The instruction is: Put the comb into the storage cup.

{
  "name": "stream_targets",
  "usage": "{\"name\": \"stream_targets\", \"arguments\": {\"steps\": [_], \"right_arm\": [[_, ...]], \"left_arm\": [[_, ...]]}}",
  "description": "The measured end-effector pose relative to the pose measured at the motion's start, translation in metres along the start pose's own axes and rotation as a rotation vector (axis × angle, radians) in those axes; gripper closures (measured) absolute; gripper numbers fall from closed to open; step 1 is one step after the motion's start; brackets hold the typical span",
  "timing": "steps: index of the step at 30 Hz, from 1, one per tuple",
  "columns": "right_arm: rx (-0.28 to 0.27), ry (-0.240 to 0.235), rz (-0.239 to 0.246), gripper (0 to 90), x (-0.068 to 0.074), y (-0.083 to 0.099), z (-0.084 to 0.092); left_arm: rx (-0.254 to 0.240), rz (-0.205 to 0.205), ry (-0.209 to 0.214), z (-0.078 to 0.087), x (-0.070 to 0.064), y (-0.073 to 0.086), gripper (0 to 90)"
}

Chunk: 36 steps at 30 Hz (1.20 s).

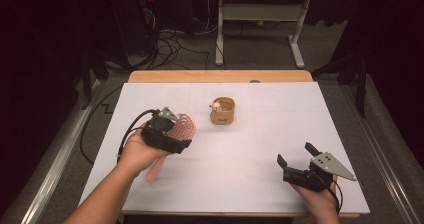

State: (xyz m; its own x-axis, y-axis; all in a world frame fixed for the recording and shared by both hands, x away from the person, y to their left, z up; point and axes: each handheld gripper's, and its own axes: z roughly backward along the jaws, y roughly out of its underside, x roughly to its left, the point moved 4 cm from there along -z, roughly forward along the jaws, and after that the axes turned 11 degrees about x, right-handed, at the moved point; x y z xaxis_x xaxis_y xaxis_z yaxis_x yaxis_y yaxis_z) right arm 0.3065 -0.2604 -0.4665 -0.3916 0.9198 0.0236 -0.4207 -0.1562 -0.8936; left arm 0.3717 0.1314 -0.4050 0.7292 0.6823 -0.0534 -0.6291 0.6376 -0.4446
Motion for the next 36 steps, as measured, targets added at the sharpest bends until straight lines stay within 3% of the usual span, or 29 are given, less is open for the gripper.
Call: {"name": "stream_targets", "arguments": {"steps": [21,36], "right_arm": [[0.000,0.000,0.006,0.2,0.001,0.000,0.000],[0.001,-0.001,0.011,0.2,0.001,0.000,-0.001]], "left_arm": [[-0.304,0.047,-0.050,0.016,0.006,0.015,20.1],[-0.439,0.050,-0.086,0.020,0.004,0.023,20.0]]}}
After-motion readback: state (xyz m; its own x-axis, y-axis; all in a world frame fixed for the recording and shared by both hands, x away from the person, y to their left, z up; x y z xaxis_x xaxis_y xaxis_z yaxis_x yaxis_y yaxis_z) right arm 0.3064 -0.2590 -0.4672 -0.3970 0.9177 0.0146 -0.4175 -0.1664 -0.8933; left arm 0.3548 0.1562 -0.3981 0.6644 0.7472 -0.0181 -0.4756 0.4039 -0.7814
